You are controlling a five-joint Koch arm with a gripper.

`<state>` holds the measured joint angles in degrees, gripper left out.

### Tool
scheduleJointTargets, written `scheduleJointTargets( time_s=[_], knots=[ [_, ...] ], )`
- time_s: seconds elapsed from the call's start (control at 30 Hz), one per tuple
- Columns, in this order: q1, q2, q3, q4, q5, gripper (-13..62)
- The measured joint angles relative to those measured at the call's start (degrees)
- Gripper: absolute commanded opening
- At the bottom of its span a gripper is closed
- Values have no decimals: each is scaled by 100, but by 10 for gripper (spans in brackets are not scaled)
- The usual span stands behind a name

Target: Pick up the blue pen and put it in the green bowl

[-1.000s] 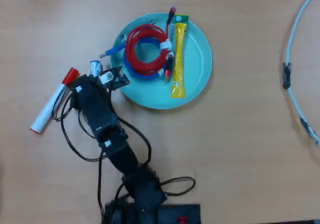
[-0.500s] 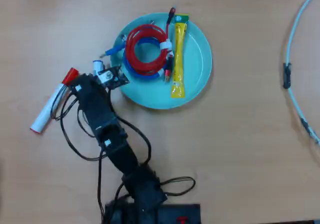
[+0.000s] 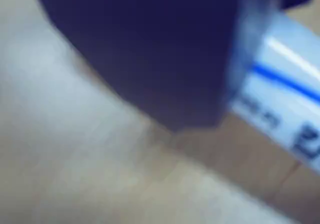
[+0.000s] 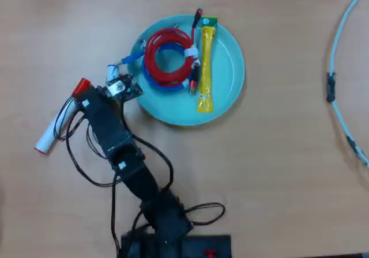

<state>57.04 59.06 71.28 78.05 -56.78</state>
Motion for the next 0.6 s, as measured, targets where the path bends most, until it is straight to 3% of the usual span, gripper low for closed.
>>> scheduleJointTargets(
  time_s=[0.6],
  knots=[
    [-422,352,35,26,466,-65]
  ],
)
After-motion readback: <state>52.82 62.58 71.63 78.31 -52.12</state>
